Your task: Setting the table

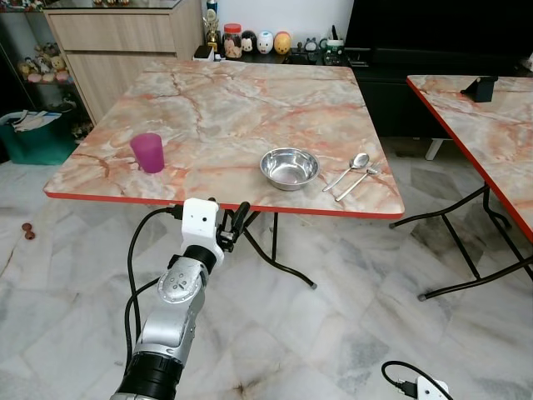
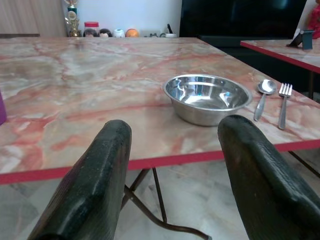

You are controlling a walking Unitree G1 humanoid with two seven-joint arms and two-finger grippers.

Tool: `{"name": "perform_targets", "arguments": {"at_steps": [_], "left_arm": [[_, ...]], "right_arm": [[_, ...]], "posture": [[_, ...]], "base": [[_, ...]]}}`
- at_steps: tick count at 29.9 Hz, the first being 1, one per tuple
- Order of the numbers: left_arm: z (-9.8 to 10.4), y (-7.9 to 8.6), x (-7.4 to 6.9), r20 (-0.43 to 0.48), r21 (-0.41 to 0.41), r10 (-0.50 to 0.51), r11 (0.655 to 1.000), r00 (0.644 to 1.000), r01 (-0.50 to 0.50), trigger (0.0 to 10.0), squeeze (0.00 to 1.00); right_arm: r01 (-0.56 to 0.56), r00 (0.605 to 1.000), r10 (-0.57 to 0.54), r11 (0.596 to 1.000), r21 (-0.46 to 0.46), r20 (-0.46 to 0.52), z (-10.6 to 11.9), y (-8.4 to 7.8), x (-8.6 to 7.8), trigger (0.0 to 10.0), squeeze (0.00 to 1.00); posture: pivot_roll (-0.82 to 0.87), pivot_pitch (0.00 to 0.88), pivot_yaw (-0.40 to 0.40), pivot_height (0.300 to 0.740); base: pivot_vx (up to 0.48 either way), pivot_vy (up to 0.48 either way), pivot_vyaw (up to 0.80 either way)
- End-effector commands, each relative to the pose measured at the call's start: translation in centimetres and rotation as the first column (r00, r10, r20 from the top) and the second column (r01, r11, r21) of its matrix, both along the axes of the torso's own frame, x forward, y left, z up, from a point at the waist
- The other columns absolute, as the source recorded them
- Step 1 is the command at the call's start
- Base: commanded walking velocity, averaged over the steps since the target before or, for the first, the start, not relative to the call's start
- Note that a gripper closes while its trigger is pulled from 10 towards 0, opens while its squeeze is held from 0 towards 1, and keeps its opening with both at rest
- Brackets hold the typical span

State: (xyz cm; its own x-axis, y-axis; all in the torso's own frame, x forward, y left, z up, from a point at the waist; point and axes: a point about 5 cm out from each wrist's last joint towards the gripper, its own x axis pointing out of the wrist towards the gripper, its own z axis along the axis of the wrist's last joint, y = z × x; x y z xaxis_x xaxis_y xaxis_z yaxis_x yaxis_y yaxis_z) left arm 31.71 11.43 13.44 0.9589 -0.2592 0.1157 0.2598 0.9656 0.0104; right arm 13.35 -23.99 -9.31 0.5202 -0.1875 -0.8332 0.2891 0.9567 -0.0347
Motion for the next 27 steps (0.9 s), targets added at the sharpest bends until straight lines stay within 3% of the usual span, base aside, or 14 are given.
{"name": "perform_targets", "arguments": {"at_steps": [1,7,27], "left_arm": [[0.27,-0.33,-0.05,0.003,0.014,-0.013,1.0,1.0,0.013,10.0,0.0],[0.25,-0.15,-0.03,0.003,0.018,-0.005,1.0,1.0,0.005,10.0,0.0],[0.33,-0.12,0.11,-0.001,0.03,0.008,1.0,1.0,-0.008,10.0,0.0]], "right_arm": [[0.02,1.0,-0.02,1.0,-0.001,-0.003,0.03,-0.32,-0.12,10.0,0.0],[0.015,1.0,-0.015,1.0,-0.002,-0.005,0.06,-0.38,-0.08,10.0,0.0],[0.002,1.0,-0.002,1.0,-0.008,-0.006,0.13,-0.45,0.1,10.0,0.0]], "posture": [[0.1,0.0,-0.045,0.74],[0.11,0.0,-0.05,0.74],[0.11,0.0,-0.054,0.74]], "base": [[0.307,0.0,-0.41],[0.301,0.0,-0.64],[0.306,0.0,0.0]]}}
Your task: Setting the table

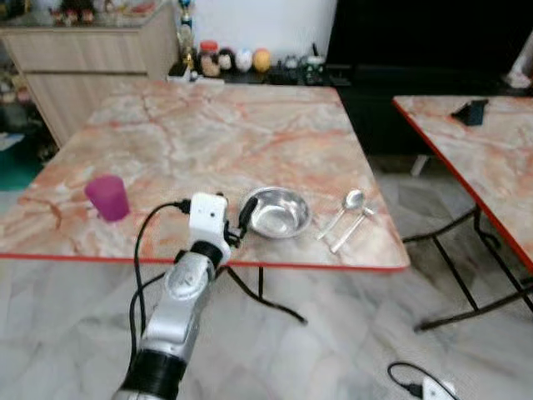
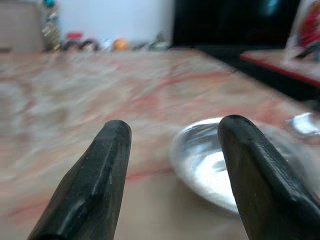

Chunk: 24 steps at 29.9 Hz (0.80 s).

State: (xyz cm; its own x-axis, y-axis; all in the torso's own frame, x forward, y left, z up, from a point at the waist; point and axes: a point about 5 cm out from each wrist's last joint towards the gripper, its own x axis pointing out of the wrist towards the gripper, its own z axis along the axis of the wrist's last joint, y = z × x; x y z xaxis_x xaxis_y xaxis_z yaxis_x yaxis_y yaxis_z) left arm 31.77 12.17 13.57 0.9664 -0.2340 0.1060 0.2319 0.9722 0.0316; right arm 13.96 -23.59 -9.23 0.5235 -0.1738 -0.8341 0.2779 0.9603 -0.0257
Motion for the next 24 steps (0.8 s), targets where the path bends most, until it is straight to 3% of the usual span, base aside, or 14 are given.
{"name": "perform_targets", "arguments": {"at_steps": [1,12,19,20,24], "left_arm": [[0.2,-0.9,0.1,0.003,0.008,-0.02,1.0,1.0,0.02,10.0,0.0],[0.1,-0.7,0.2,0.0,0.029,-0.01,1.0,1.0,0.01,10.0,0.0],[0.0,-0.4,0.3,-0.098,-0.09,0.01,0.996,0.995,-0.019,10.0,0.0],[-0.2,-0.1,0.4,-0.138,-0.151,0.014,0.988,0.99,-0.035,10.0,1.0],[-0.4,0.5,0.5,-0.171,-0.179,0.03,0.982,0.985,-0.061,10.0,1.0]], "right_arm": [[0.013,1.0,-0.013,1.0,-0.017,-0.007,0.1,-0.9,-0.5,10.0,0.0],[-0.008,1.0,0.007,1.0,-0.011,-0.026,0.0,-0.8,-0.5,10.0,0.0],[-0.008,1.0,0.008,1.0,-0.009,-0.027,0.0,-0.7,-0.5,10.0,0.0],[-0.008,1.0,0.008,1.0,-0.008,-0.026,0.0,-0.7,-0.5,10.0,0.0],[-0.007,1.0,0.007,1.0,-0.005,-0.025,0.0,-0.7,-0.5,10.0,0.0]], "posture": [[0.11,0.0,-0.056,0.74],[0.11,0.0,-0.054,0.74],[0.11,0.0,-0.049,0.74],[0.11,0.0,-0.048,0.74],[0.11,0.0,-0.047,0.74]], "base": [[0.307,0.0,0.0],[0.305,0.0,0.0],[0.0,0.0,0.0],[0.0,0.0,0.0],[0.0,0.0,0.0]]}}
